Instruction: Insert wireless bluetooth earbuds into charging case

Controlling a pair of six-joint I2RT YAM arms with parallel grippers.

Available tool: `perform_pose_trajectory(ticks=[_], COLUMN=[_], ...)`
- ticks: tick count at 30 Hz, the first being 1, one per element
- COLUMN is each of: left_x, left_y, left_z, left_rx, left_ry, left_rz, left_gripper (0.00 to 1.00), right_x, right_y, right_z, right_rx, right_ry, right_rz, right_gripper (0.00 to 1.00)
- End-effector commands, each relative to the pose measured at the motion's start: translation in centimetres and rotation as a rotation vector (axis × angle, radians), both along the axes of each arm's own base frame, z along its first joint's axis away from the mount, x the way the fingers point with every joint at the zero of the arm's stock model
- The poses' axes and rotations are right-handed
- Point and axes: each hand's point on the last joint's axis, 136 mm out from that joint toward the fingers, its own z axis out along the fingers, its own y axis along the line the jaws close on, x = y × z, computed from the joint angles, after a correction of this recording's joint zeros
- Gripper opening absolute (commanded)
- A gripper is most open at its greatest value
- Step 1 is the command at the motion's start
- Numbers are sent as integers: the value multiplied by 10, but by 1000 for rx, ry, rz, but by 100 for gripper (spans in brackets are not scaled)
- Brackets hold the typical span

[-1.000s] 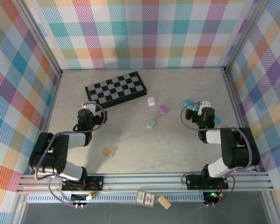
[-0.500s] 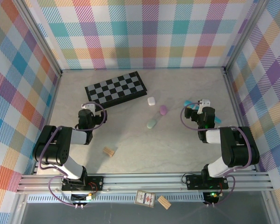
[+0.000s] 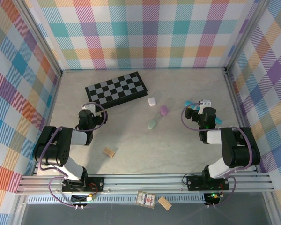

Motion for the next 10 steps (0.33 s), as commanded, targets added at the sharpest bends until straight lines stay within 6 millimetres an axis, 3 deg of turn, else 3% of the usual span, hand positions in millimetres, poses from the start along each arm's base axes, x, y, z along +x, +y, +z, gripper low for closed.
perform_pose_trajectory(ticks=[1, 10], left_x=[9, 9], left_y=[1, 1], left_z=[13, 13], left_rx=[-25, -25], left_ry=[-45, -45], left_rz=[6, 6], left_gripper=[100, 100], right_x=[6, 6], right_y=[1, 1], right_z=[11, 11], right_rx=[-1, 0], right_ry=[-42, -42], right_rz=[12, 12], right_gripper=[99, 99])
